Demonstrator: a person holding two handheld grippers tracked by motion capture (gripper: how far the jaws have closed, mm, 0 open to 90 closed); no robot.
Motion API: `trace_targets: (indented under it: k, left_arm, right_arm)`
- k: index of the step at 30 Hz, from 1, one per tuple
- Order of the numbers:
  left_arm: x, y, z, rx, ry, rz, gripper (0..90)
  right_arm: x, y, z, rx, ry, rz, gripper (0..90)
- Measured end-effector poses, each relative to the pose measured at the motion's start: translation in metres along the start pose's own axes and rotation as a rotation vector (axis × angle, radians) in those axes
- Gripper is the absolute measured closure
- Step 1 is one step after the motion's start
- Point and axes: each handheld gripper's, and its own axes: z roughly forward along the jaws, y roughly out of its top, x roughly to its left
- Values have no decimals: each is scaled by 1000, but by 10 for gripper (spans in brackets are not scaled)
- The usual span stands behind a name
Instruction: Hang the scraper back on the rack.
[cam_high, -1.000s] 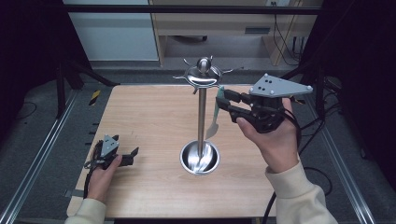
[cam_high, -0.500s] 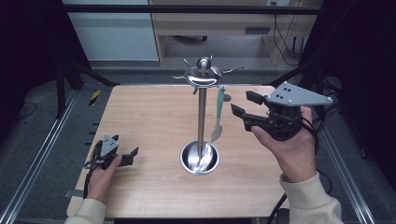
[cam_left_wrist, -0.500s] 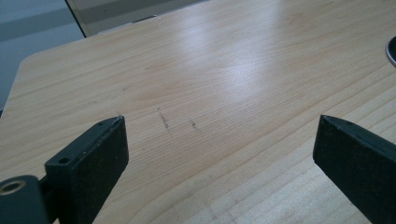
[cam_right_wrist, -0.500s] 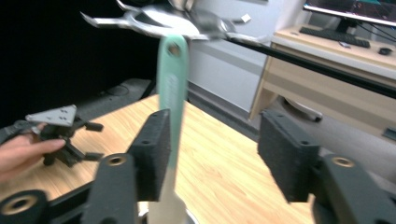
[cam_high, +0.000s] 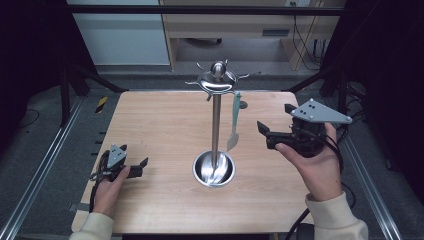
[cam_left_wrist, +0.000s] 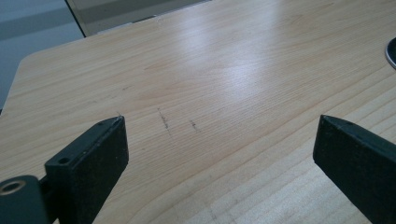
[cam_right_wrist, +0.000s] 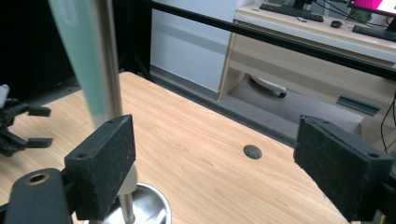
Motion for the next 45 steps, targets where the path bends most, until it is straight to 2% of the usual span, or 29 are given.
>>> trace_targets:
  k: [15, 17, 19, 24, 28, 34, 45]
  left_arm:
    - [0, 0, 0, -1, -1, -3, 32]
    - [0, 0, 0, -1, -1, -4, 32]
    - [0, 0, 0, -2, -2, -4, 32]
    - [0, 0, 0, -2, -2, -5, 32]
    - [0, 0, 0, -2, -2, -5, 32]
    - [1, 0, 0, -3, -2, -8, 32]
    - [1, 0, 0, -3, -4, -6, 31]
  right_arm:
    - [-6, -49, 23, 87, -18, 26, 87]
    - [-8, -62, 28, 103, -18, 36, 86]
    - [-9, -66, 30, 108, -20, 39, 84]
    - [-14, -91, 40, 143, -18, 82, 80]
    - [-16, -103, 46, 172, -26, 81, 76]
    - [-22, -124, 55, 216, -39, 105, 70]
    - [-29, -152, 68, 280, -51, 149, 118]
